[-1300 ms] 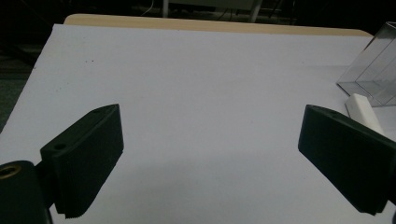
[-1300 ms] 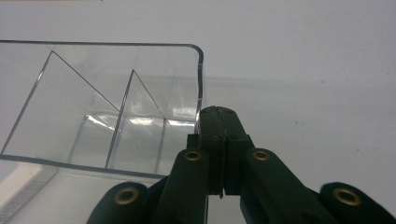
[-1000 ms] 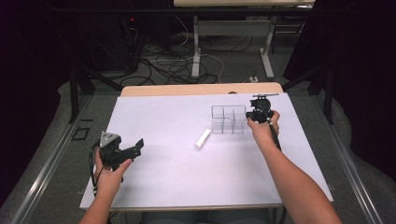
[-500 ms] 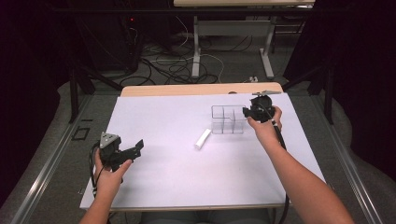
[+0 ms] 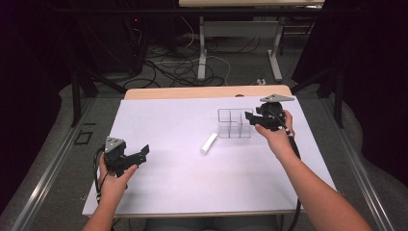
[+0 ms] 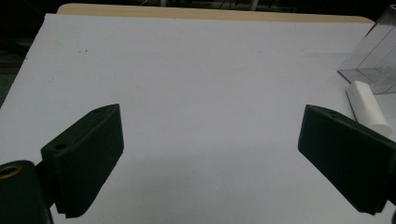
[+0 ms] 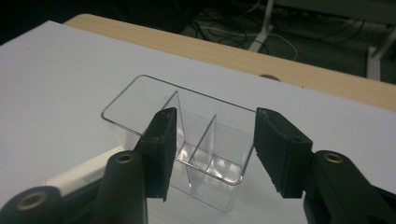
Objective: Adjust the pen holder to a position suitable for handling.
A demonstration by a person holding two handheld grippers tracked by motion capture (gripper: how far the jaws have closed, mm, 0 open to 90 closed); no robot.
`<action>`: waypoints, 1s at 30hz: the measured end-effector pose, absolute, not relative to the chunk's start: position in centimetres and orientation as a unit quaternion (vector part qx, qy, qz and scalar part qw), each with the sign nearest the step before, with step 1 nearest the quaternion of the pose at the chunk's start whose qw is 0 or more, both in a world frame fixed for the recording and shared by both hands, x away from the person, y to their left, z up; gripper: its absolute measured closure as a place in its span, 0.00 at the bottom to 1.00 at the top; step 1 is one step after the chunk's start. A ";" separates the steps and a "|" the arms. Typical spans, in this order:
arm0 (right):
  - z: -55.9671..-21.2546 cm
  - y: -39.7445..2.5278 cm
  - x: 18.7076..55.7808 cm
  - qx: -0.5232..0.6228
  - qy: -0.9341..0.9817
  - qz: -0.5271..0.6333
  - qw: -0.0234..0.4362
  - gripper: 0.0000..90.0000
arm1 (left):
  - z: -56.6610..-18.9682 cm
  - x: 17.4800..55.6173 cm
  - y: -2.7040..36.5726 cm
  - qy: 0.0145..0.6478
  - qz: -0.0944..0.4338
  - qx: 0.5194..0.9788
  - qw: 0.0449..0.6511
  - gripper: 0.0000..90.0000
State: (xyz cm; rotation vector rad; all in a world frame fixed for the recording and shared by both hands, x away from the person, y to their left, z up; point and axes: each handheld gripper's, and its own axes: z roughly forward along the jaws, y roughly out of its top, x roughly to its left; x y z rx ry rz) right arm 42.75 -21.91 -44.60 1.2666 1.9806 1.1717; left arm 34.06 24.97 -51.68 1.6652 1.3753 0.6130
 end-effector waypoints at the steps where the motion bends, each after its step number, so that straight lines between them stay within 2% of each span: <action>1: -44.6 -21.9 42.4 0.460 0.730 0.437 0.254 0.54 | -51.7 34.1 24.9 0.553 0.246 0.668 0.432 0.08; 8: -45.5 -22.5 39.8 0.437 0.730 0.458 0.257 0.43 | -51.8 34.3 24.5 0.545 0.236 0.684 0.424 0.03; 14: -47.1 -23.5 37.3 0.434 0.726 0.475 0.241 0.24 | -51.7 34.5 23.5 0.528 0.220 0.700 0.428 0.00; 21: -48.6 -24.2 36.1 0.435 0.732 0.469 0.234 0.18 | -51.2 35.0 21.2 0.507 0.214 0.718 0.427 0.00; 30: -49.3 -24.8 35.5 0.437 0.729 0.468 0.244 0.18 | -50.4 36.0 17.5 0.470 0.204 0.744 0.429 0.03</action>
